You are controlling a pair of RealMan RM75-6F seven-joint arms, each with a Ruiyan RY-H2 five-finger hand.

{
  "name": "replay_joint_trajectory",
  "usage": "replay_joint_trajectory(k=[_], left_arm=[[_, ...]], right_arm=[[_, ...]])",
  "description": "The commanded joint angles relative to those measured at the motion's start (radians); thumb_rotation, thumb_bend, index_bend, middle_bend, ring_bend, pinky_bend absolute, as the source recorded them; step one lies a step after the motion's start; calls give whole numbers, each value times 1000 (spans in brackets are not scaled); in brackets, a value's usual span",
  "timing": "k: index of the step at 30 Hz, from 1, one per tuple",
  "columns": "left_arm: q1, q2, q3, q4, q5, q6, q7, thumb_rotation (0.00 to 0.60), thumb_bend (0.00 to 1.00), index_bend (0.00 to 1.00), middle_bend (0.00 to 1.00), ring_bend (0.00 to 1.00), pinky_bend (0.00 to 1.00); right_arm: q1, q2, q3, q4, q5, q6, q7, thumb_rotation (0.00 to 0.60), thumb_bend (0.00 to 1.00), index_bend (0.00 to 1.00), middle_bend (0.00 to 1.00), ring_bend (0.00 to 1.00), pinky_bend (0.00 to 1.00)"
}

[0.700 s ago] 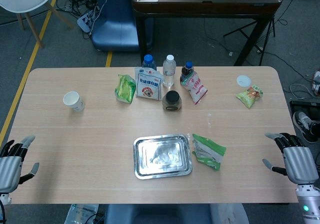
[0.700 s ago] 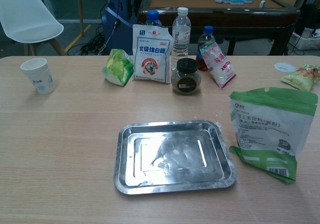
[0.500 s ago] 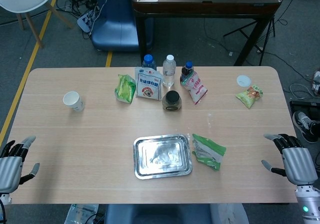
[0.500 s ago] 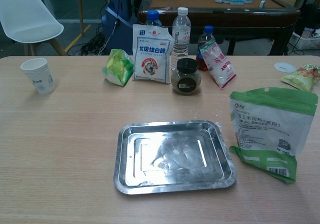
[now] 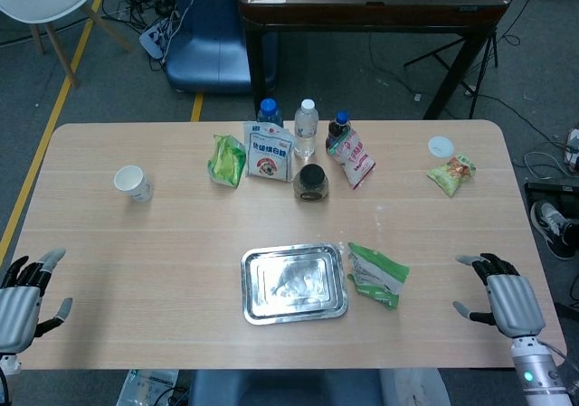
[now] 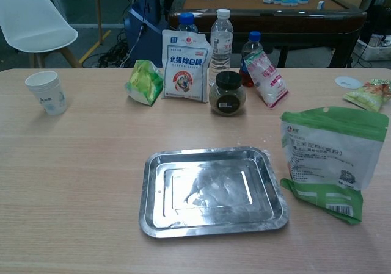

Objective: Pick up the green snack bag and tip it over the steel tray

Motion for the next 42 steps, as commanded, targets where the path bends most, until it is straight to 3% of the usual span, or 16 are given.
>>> replay_joint_trajectory(k=[1,7,24,42], left_arm=[[2,2,1,2,2,3,-7,600,312,100,153,204,66],[4,7,3,7,10,7,-22,600,312,102,153,204,66],[7,5,8,22,20,5,-48,600,312,108,153,203,66],[17,3,15,37,16,3,-71,600,312,108,153,204,66]], right_arm=[[22,-47,-2,10,43,-60,9,600,0,201,266,142,226],[50,-128,21,69,54,-88,56,600,0,70,214,109,226],[116,-266,15,159,67,-207,161,600,0,62,205,97,226],[235,-398,70,346,92,-315,151,600,0,62,205,97,226]])
